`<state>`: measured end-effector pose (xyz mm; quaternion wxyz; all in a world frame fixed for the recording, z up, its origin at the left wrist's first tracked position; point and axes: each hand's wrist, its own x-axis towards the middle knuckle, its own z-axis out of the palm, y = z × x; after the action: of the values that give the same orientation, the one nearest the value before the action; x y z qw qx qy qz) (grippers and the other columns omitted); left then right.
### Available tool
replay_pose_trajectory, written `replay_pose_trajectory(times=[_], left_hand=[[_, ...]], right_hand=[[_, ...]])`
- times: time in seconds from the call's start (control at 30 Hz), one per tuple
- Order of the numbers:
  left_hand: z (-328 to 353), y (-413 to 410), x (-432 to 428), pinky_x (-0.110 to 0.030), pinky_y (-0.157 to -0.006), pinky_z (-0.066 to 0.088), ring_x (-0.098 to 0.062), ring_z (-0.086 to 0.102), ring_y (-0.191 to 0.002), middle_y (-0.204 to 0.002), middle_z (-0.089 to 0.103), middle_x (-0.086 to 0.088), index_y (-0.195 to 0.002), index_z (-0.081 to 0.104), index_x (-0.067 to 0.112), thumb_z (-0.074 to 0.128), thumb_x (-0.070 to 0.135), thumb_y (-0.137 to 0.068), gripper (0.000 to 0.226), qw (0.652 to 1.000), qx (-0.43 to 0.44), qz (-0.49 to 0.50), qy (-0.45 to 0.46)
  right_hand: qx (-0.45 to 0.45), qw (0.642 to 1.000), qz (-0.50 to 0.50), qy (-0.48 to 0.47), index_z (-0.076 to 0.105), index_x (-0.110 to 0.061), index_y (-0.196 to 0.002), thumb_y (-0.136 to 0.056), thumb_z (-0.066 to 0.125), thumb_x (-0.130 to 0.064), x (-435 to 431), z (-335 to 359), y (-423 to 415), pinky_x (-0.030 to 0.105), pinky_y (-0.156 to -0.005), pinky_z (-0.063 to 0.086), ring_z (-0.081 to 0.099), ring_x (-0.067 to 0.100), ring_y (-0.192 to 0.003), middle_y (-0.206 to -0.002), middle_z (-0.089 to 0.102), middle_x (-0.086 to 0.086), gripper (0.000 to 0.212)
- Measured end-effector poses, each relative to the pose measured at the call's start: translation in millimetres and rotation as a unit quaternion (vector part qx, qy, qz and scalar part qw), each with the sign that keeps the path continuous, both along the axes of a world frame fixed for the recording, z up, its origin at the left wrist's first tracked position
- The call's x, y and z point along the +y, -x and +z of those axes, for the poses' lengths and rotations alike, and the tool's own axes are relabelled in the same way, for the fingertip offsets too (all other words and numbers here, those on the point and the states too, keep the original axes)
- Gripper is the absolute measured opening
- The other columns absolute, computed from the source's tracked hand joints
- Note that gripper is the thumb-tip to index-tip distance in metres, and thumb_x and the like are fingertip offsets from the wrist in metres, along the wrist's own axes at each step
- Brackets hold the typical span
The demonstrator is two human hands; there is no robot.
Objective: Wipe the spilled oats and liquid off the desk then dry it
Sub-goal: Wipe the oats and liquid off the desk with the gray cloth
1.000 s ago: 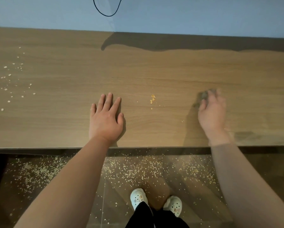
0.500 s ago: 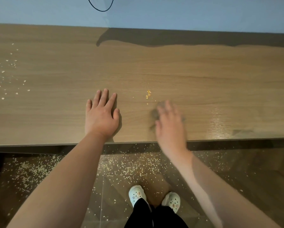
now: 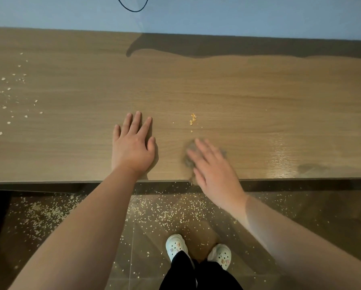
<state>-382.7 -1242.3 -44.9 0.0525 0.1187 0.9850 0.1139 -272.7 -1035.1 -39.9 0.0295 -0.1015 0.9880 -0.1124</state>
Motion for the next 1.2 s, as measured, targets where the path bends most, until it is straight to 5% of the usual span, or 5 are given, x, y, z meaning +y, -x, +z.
replay_pose_trajectory(times=[0.1,0.3,0.63,0.83,1.2], left_hand=[[0.9,0.0,0.7,-0.046,-0.122,0.003,-0.019,0.000,-0.151,-0.164,0.010,-0.001,-0.154,0.022,0.028,0.034,0.037,-0.099,0.057,1.000,-0.004,0.000,0.008],[-1.3,-0.5,-0.6,-0.046,-0.122,0.003,-0.020,0.000,-0.151,-0.164,0.010,-0.001,-0.155,0.023,0.028,0.030,0.039,-0.098,0.058,1.000,0.001,-0.002,0.004],[3.1,-0.2,-0.1,-0.043,-0.122,0.003,-0.017,0.004,-0.151,-0.163,0.016,0.000,-0.153,0.029,0.020,0.020,0.035,-0.091,0.065,0.999,-0.006,0.012,-0.038],[2.4,-0.3,-0.7,-0.043,-0.122,0.004,-0.018,0.006,-0.151,-0.162,0.017,0.000,-0.152,0.031,0.020,0.022,0.034,-0.091,0.063,0.999,-0.002,0.010,-0.037],[0.4,0.3,-1.0,-0.041,-0.122,0.003,-0.016,0.005,-0.151,-0.162,0.017,0.001,-0.152,0.031,0.020,0.019,0.034,-0.092,0.063,0.999,0.001,0.009,-0.045]], right_hand=[[-0.042,0.993,0.112,-0.004,0.036,-0.028,-0.146,-0.096,0.041,-0.030,47.6,1.7,14.5,0.051,-0.114,0.029,0.025,0.029,-0.145,-0.159,0.016,0.002,0.051],[0.043,0.956,-0.287,0.054,0.045,-0.010,-0.143,-0.099,0.046,-0.016,101.6,1.1,111.3,0.049,-0.119,0.022,0.026,0.036,-0.145,-0.158,0.027,0.016,0.044],[-0.017,0.994,0.090,0.067,0.043,-0.025,-0.144,-0.095,0.047,-0.019,20.1,2.5,94.1,0.037,-0.118,0.001,0.021,0.024,-0.148,-0.159,0.025,0.000,0.050],[-0.003,0.963,0.266,0.044,0.039,-0.024,-0.144,-0.089,0.055,-0.020,14.1,-4.7,28.5,0.055,-0.110,0.028,0.034,0.030,-0.139,-0.155,0.028,0.001,0.057],[0.027,0.992,-0.110,0.058,0.045,-0.015,-0.144,-0.100,0.049,-0.027,29.0,3.6,172.3,0.049,-0.120,0.018,0.024,0.033,-0.146,-0.159,0.028,0.011,0.046]])
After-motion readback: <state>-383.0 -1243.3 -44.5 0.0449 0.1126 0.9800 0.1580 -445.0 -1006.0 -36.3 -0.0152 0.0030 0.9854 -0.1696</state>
